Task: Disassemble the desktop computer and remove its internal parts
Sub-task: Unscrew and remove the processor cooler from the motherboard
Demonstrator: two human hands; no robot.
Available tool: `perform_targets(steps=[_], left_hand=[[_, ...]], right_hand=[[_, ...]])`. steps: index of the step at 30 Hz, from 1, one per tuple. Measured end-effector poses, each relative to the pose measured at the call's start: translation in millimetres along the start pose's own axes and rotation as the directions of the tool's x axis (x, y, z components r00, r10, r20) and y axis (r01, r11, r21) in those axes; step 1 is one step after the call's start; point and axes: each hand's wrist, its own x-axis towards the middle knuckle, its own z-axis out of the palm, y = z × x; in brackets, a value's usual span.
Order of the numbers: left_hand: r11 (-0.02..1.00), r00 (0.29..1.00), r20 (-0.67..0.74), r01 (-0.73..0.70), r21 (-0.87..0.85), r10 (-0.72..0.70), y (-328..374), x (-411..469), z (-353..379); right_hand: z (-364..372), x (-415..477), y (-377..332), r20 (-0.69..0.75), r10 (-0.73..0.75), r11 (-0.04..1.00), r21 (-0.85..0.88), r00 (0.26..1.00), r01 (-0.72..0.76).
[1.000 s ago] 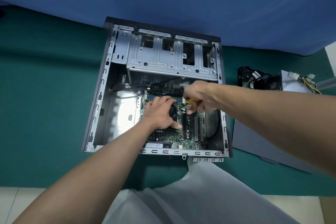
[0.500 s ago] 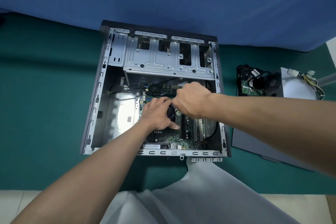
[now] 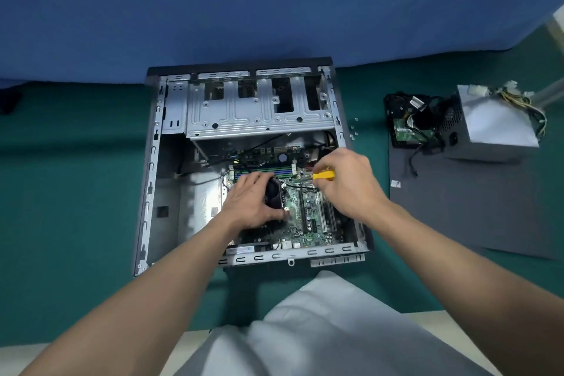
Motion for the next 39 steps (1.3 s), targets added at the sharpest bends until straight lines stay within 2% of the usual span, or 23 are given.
perform_targets(steps=[5,12,18,23,34,39], left_hand=[[0.998,0.998,-0.057,0.013,0.058,-0.01,9.4,-4.9,1.7],[0.999,0.998,-0.063,-0.021,-0.031,0.019,10.9,-20.4,0.7],[0.992,1.0,-0.013,0.002,-0.122,-0.003,12.2,-18.2,1.7],[0.995,1.0,-0.025,0.004,-0.104,-0.007,8.5,-14.1,5.1],[0.997,0.999,-0.028,0.026,-0.075,-0.028,7.8,-9.9,5.7],[0.998,0.998,-0.033,0.053,0.03,-0.052,8.7,-10.2,4.7]], right_hand=[[9.2,-10.5,14.8,-0.065,-0.052,0.993,0.104,0.997,0.058],[15.5,-6.3,16.8,-0.093,-0.262,0.965,-0.018,0.961,0.262],[20.2,-2.1,12.1,-0.084,-0.372,0.925,-0.114,0.924,0.362],[26.8,-0.5,10.6,-0.079,-0.385,0.911,-0.189,0.92,0.366],[28.7,0.0,13.6,-0.101,-0.391,0.91,-0.194,0.915,0.367],[22.6,-1.3,8.6,0.008,-0.389,0.894,-0.24,0.921,0.379]])
